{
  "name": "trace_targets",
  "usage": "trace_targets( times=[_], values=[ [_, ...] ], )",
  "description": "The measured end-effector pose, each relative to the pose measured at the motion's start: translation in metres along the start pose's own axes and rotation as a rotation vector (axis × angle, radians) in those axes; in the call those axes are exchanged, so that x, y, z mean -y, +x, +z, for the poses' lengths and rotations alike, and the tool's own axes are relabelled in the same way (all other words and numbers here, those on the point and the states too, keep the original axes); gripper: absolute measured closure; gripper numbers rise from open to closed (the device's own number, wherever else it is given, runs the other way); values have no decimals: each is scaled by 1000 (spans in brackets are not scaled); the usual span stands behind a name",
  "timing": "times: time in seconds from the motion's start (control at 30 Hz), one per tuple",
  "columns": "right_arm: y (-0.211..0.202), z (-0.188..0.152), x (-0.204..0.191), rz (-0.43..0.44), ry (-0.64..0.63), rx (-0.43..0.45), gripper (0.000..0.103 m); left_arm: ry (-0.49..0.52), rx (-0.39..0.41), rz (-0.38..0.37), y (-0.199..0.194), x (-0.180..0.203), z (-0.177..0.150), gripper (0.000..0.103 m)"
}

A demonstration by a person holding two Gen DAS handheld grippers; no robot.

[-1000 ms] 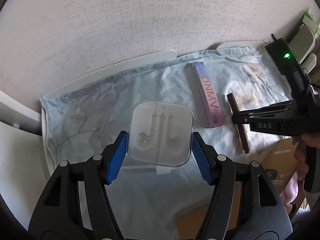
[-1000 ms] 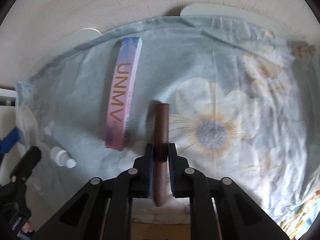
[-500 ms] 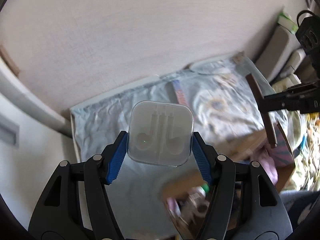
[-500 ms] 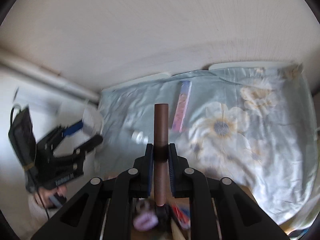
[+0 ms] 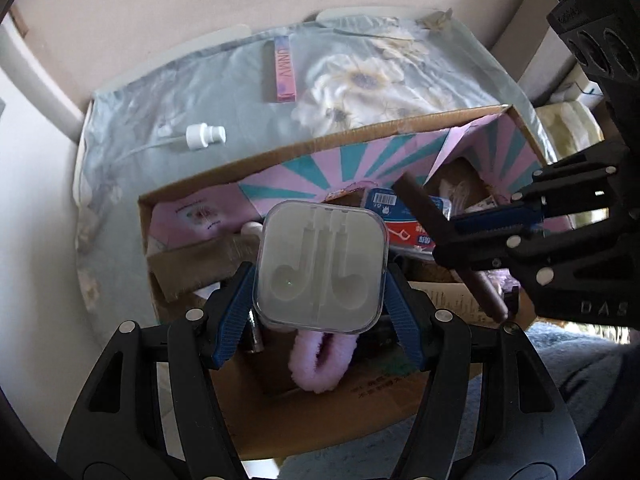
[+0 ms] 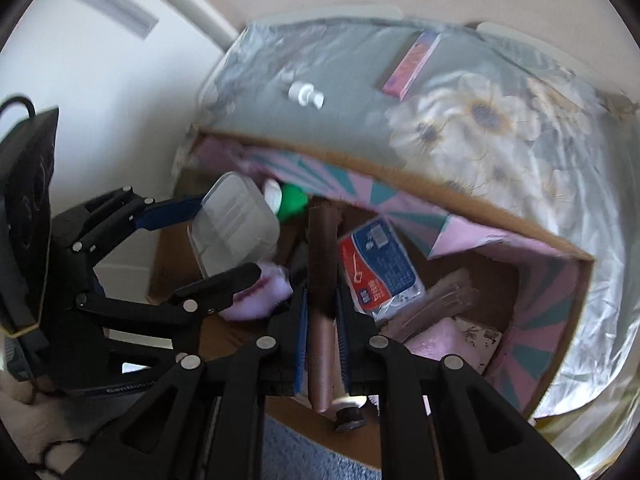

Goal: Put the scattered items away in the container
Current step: 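Carry the earphone case and brown stick into the box and open both tools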

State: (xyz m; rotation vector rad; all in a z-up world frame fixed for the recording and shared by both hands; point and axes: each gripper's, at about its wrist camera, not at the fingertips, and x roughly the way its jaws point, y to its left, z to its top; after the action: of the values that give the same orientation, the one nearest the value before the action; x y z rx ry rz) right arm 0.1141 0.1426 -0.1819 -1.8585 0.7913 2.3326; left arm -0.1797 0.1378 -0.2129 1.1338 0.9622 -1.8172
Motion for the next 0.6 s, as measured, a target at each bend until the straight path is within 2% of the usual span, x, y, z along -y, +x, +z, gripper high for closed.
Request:
trace_targets(
  times=[0.17, 0.4, 0.5, 0.53, 0.6],
  values=[
    [0, -5, 1, 8, -18, 14, 90, -27, 11, 38, -4, 3, -5, 42],
    [1, -14, 10, 25, -13, 16, 90, -64, -10, 48, 3, 7, -11, 40],
    [4, -16, 12, 28, 2, 6, 88, -76, -4, 59, 1, 11, -13, 20],
    [3, -17, 12, 27, 6, 11, 84, -75, 4, 67, -1, 12, -13, 14],
    [-2, -18, 15, 25, 17, 27, 74, -74, 14, 74, -5, 15, -13, 13]
  ],
)
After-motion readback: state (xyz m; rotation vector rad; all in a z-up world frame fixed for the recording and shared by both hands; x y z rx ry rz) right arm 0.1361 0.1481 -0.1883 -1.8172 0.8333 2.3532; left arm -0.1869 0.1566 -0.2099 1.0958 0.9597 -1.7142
